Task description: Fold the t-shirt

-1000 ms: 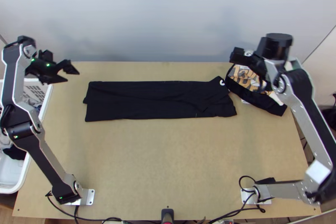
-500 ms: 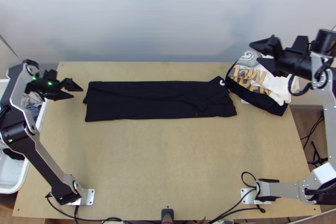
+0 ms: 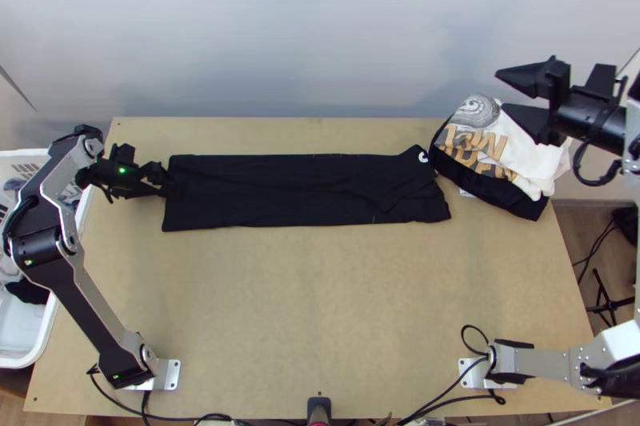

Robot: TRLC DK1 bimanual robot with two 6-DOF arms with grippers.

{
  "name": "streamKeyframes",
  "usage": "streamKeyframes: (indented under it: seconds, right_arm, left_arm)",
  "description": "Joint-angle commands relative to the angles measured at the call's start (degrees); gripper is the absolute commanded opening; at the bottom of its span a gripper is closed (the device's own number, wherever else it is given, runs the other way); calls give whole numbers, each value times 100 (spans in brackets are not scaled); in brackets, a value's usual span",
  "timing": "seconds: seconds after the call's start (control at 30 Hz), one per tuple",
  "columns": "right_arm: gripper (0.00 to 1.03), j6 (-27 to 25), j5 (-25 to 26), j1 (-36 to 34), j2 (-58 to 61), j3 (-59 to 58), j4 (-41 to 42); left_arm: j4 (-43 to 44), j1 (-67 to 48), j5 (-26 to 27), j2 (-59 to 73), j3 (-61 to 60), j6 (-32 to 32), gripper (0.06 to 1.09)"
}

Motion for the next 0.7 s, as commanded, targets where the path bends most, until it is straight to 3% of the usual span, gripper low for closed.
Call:
streamKeyframes:
  seconds: [0.0, 0.17, 0.23, 0.3, 0.37, 0.5, 0.67]
  right_arm:
    - [99, 87, -59, -45, -156, 179, -121]
    - [99, 96, -59, -45, -253, 144, -156]
    - [99, 123, -59, -45, -270, 144, -156]
    - [99, 140, -59, -45, -288, 144, -156]
    - [99, 166, -59, -45, -288, 135, -156]
    - [99, 131, -50, -63, -358, 91, -156]
    - [99, 52, -50, -186, -402, 21, -156]
  left_arm:
    - [209, -271, -139, 50, -219, -34, 104]
    - [236, -631, -60, -117, -553, -25, 103]
    - [280, -798, -8, -266, -712, -34, 91]
    - [517, -983, 36, -556, -1037, -61, 59]
    - [860, -1132, 36, -855, -1371, -96, 8]
    - [956, -1009, 28, -1180, -1634, -87, 9]
    - [816, -16, 19, -1347, -1555, 142, 9]
